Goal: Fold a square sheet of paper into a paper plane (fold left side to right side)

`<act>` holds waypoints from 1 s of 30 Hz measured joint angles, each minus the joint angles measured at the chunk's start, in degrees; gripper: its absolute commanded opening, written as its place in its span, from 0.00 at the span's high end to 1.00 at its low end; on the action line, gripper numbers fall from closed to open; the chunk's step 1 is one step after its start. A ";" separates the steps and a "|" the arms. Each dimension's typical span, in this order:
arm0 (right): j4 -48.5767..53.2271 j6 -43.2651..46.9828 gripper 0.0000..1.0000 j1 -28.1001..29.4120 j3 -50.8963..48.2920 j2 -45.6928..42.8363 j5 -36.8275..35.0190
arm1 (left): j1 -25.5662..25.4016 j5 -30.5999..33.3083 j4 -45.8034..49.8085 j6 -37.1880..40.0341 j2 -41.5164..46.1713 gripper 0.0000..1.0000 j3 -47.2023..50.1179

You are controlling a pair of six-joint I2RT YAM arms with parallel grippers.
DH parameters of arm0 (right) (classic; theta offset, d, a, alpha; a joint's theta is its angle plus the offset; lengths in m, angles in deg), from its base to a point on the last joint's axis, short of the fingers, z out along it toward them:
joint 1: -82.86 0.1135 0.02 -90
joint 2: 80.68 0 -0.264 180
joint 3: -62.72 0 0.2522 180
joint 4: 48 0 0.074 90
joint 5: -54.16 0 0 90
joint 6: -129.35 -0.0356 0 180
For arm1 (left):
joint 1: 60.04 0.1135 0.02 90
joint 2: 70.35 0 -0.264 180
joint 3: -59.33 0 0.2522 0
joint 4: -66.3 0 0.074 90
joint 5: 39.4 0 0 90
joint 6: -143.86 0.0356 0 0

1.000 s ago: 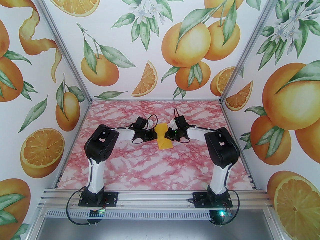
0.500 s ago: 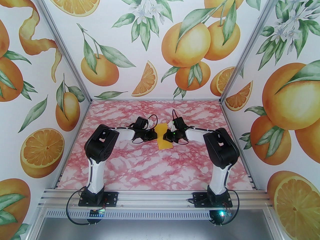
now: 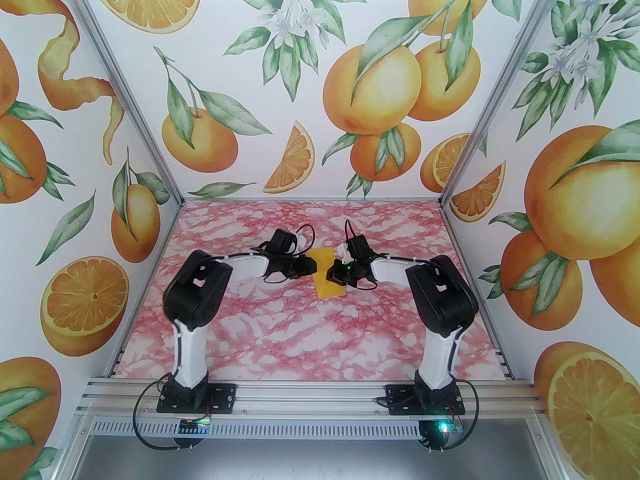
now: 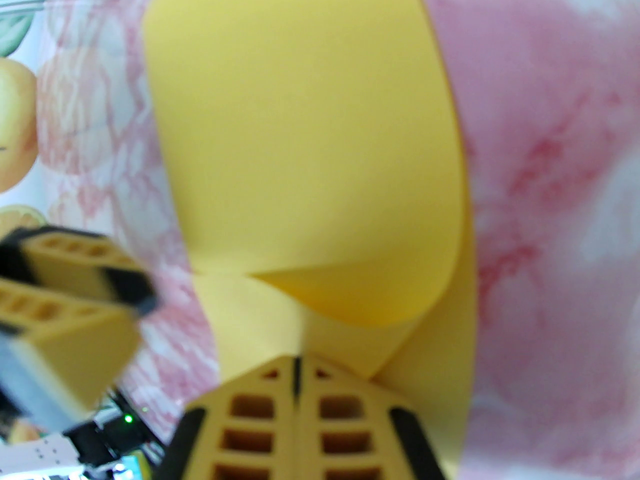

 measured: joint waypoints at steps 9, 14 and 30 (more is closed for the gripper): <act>-0.39 0.00 1.00 0.00 -0.17 0.00 0.00 | -5.42 -1.77 -5.62 -4.50 2.73 1.00 3.06; -0.68 0.15 1.00 -0.04 -0.33 0.00 0.09 | -6.49 -3.26 -8.15 -6.10 1.01 1.00 5.66; -0.81 0.00 1.00 -0.07 -0.33 0.00 0.11 | -6.56 -3.10 -8.50 -5.86 -1.03 1.00 8.66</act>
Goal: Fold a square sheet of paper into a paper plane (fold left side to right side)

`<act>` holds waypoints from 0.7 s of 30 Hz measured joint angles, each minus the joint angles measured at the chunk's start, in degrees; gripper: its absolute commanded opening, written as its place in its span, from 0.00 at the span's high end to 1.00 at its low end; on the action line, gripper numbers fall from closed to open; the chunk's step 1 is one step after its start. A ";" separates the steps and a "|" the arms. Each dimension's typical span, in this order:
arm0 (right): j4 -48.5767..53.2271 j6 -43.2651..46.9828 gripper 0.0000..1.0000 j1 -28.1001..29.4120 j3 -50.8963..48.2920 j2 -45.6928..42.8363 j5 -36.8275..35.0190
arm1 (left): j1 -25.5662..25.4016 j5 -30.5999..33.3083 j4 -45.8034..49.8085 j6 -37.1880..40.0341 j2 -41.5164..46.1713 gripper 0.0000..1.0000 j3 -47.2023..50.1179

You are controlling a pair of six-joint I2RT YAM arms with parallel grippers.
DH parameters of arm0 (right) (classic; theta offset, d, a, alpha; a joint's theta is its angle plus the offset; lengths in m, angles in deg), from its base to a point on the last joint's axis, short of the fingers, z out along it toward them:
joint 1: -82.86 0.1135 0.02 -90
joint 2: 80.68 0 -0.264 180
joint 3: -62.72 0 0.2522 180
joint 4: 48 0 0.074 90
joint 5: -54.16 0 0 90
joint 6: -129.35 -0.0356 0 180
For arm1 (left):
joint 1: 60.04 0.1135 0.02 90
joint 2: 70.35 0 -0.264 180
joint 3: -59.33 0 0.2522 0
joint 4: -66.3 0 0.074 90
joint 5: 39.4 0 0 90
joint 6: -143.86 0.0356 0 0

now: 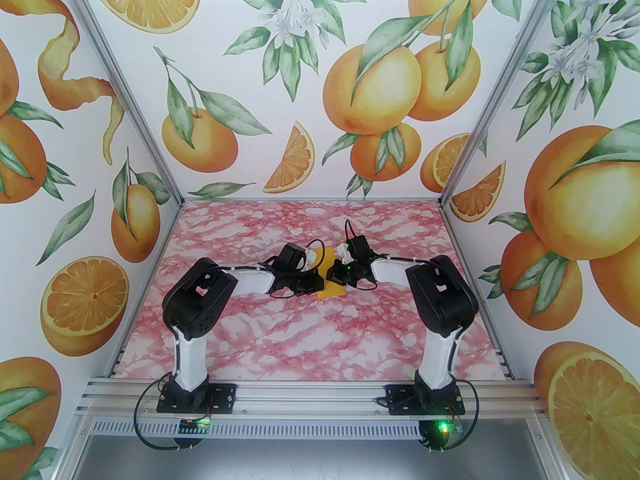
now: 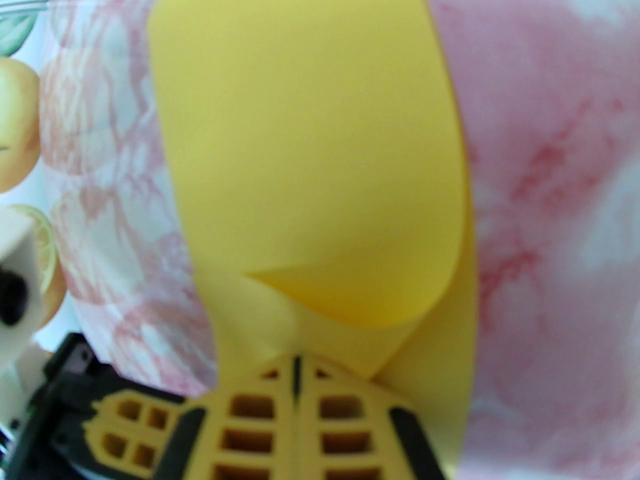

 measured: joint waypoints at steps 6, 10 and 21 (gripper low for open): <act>0.00 -0.02 1.00 0.00 0.00 0.00 0.00 | 0.02 0.74 1.29 0.85 -1.05 1.00 0.00; -0.02 0.00 1.00 0.00 0.00 0.00 0.00 | 0.02 0.83 1.40 1.66 -1.05 1.00 0.00; -0.85 -0.48 1.00 -0.39 -0.46 0.00 0.44 | 0.00 0.94 2.03 3.32 -1.09 1.00 -0.15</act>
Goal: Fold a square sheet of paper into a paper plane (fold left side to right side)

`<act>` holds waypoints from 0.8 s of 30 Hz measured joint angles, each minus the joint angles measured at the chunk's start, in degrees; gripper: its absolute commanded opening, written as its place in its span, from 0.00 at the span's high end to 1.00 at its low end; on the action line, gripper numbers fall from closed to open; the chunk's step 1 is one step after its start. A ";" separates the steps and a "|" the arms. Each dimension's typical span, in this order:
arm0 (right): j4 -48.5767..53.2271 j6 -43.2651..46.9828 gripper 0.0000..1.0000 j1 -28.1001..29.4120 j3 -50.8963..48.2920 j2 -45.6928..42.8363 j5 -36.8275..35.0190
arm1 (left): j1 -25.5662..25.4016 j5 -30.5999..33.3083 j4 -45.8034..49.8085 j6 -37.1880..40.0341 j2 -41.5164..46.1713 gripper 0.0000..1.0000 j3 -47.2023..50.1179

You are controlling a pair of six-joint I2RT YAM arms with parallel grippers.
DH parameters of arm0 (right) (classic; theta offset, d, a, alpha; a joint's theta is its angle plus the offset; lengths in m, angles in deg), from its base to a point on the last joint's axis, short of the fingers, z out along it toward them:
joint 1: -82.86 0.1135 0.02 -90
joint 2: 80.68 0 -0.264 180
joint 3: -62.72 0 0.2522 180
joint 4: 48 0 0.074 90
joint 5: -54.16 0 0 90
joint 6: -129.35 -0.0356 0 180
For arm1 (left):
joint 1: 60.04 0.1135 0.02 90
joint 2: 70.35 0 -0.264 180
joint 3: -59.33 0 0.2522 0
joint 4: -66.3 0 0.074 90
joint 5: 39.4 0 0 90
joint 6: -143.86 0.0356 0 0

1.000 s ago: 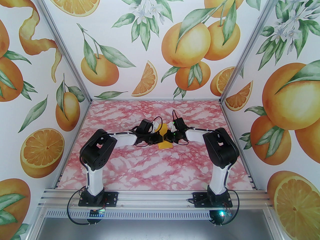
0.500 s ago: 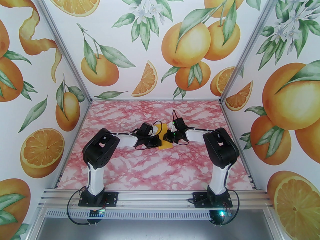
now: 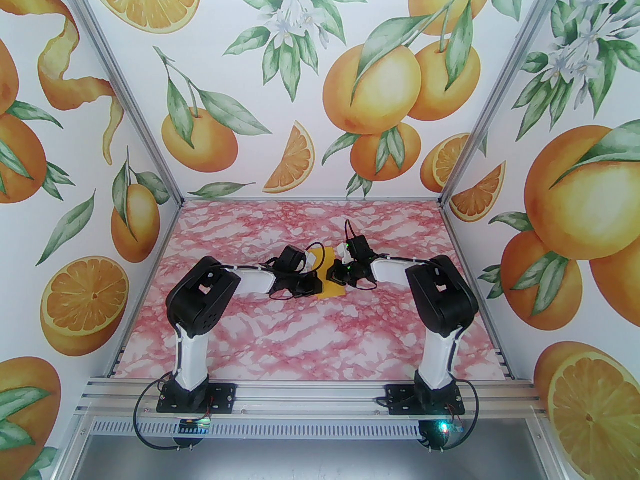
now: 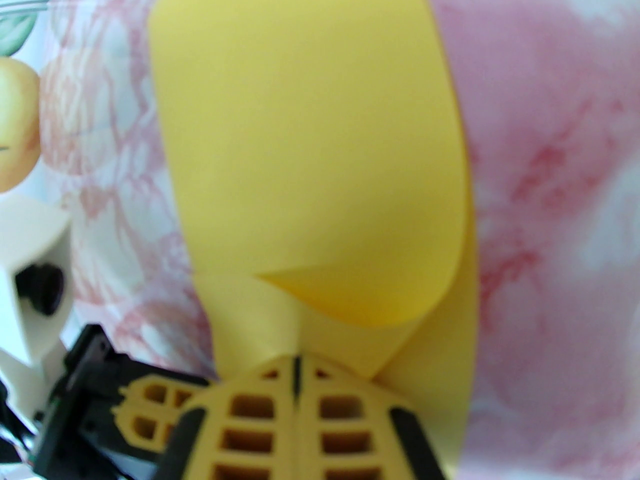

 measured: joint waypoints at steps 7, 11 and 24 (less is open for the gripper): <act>-1.14 -1.09 1.00 -1.14 -0.70 0.07 1.79 | -0.04 0.11 0.42 1.42 0.00 1.00 -0.13; -1.33 -1.55 1.00 -2.47 -0.70 0.22 2.40 | -0.04 0.11 0.39 1.60 0.00 1.00 -0.11; -0.17 -1.68 1.00 -9.53 2.45 2.34 3.45 | -0.04 0.09 -0.31 1.62 0.00 1.00 0.26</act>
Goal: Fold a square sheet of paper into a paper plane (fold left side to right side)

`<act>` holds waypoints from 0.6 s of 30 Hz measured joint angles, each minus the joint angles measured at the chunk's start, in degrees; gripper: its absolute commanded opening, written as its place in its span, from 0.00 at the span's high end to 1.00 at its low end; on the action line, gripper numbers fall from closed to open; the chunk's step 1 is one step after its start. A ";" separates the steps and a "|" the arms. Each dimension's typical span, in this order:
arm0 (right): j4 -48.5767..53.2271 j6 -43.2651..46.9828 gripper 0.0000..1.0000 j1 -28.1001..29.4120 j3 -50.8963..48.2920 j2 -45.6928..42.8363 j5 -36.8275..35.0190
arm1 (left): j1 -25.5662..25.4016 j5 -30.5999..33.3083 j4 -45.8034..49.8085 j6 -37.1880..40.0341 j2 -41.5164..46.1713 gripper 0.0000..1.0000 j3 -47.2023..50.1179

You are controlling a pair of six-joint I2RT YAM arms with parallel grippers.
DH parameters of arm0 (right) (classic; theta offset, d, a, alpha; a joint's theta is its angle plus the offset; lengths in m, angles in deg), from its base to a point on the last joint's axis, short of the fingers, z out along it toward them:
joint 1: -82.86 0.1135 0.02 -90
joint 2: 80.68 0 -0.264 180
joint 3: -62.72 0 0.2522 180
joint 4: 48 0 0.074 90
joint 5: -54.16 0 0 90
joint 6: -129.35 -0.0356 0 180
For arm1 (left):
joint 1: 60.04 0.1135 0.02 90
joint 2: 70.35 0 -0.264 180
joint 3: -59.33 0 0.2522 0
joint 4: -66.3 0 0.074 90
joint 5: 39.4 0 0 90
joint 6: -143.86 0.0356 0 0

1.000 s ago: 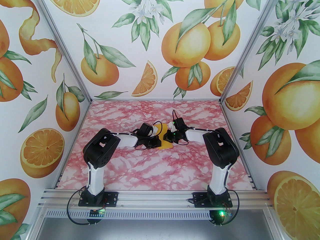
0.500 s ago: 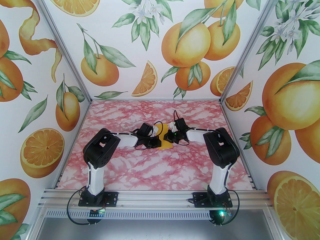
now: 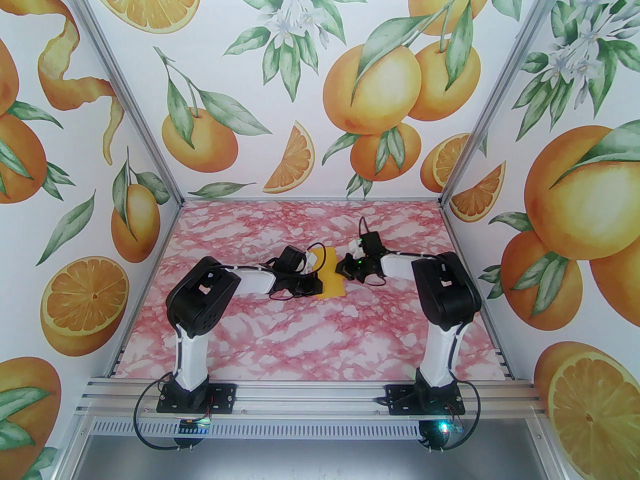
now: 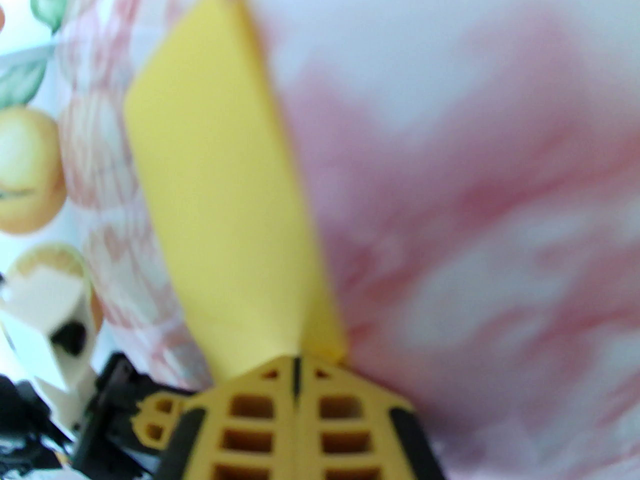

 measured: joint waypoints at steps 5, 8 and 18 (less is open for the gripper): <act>1.36 0.00 1.00 -3.63 2.84 1.05 -1.79 | 0.00 -0.07 0.07 0.00 0.00 1.00 0.00; 1.33 0.00 1.00 -4.17 3.72 1.01 -2.60 | 0.02 -0.07 0.09 0.04 0.00 1.00 -0.02; 1.68 -0.13 1.00 4.42 -1.73 -5.60 -3.02 | 0.02 -0.20 0.15 0.17 -0.11 1.00 -0.13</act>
